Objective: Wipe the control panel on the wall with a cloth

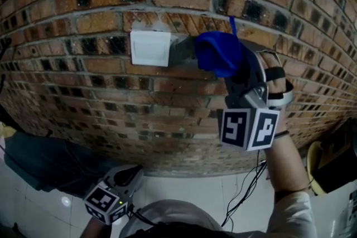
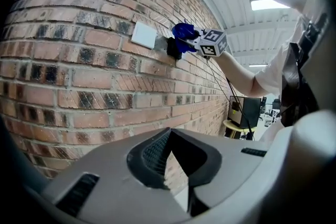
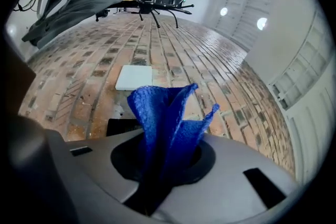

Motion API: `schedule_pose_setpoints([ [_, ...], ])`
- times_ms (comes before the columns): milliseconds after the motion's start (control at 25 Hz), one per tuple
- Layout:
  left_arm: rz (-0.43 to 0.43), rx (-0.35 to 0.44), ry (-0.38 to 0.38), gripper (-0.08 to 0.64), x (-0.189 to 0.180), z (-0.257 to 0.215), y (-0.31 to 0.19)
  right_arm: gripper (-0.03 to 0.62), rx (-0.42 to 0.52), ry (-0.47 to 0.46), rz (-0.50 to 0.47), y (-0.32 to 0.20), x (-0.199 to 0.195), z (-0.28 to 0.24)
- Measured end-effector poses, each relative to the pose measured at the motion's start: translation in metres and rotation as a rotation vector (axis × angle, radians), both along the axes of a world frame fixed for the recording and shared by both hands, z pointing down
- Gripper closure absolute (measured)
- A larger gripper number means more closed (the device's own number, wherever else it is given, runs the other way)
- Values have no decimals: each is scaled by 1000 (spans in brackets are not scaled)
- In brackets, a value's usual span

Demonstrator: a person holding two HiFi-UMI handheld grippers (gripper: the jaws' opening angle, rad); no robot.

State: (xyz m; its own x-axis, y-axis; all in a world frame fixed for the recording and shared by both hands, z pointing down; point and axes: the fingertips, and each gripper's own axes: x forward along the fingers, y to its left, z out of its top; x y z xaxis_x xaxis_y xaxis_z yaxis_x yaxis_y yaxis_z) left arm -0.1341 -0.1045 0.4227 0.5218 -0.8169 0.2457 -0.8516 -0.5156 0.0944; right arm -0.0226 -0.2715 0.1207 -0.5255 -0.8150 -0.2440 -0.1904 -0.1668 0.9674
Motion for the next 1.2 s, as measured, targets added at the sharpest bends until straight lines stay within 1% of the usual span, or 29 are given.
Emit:
schedule_pose_setpoints([
  [160,2,4,-3,568,3,-1,1,506,-10,10,7,-5,-2,15],
  [560,-11,-9,0,568,0,1,2,506,-102,32,-5,-8,-5,89],
  [840,-8,-12,-8,568,0,3,3,505,-174,86,9,-21,-6,126],
  [960,-11,-10,4,568,0,1,4,506,-165,86,-10,-8,-7,110],
  [1040,-16,-10,17,568,-2,-1,3,506,-114,58,-41,11,-8,82],
  [1080,-16,-11,12,568,-3,0,3,506,-82,44,-51,17,-9,66],
  [1200,-6,-9,8,568,0,1,2,506,-20,20,-44,17,-6,27],
])
